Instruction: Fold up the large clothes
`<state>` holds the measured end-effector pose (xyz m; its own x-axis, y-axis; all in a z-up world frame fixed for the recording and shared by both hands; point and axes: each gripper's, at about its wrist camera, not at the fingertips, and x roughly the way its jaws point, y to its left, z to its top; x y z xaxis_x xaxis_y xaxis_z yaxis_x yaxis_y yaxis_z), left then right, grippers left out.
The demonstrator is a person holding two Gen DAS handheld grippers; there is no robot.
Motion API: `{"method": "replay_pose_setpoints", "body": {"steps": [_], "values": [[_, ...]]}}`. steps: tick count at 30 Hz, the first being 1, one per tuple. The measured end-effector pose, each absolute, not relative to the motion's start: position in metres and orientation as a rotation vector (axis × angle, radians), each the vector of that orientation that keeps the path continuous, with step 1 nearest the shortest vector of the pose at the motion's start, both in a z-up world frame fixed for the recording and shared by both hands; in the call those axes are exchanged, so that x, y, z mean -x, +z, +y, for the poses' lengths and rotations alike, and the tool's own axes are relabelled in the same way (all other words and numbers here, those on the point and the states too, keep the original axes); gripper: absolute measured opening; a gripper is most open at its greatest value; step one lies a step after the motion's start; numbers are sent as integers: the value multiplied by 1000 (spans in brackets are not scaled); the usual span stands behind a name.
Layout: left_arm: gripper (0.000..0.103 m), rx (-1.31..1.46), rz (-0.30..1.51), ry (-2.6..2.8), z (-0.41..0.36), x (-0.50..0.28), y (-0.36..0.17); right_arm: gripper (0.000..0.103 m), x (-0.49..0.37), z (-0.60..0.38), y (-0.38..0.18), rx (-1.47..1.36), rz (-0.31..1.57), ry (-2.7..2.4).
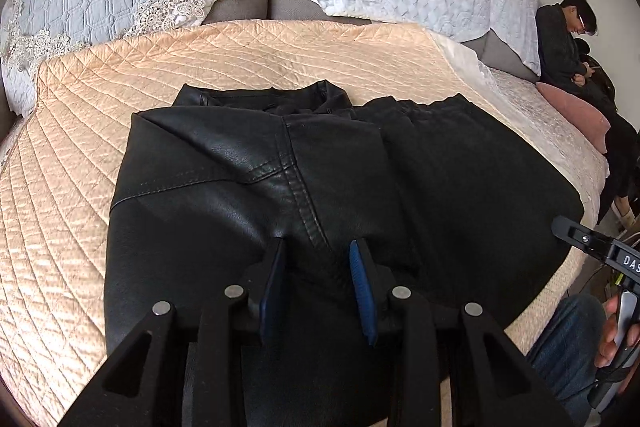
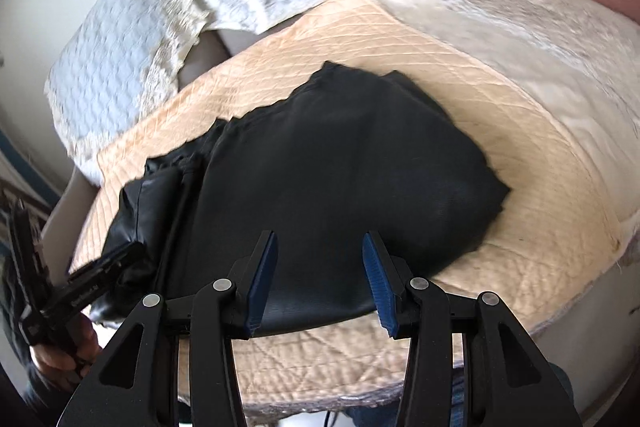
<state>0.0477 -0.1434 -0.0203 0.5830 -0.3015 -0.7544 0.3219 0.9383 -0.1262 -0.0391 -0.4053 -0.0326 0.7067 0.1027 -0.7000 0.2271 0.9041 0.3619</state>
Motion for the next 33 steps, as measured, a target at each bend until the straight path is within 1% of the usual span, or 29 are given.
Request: {"method": "replay_pose_setpoints", "body": {"steps": [6,9,13,16,18,21,33], "values": [[36,-37,852,-359,-147,-51,-23,46,58,-420,-30,-529,751,-89],[36,-37,853,-357,-149,-55,-23,50,69,-424,-32,-586,730,-88],[36,-35,880,-365,-146,-51,-11,51,77,-430,-37,-666,720,-83],[36,6,860,-386,-135,-31,3,60,80,-440,-41,-722,711,-112],[36,5,851,-382,-129,-19,5,60,81,-448,-47,-778,702,-123],[37,-28,868,-357,-129,-16,-6,60,79,-462,-56,-863,692,-117],[37,-19,870,-271,-146,-34,-18,62,54,-485,-64,-973,606,-110]]}}
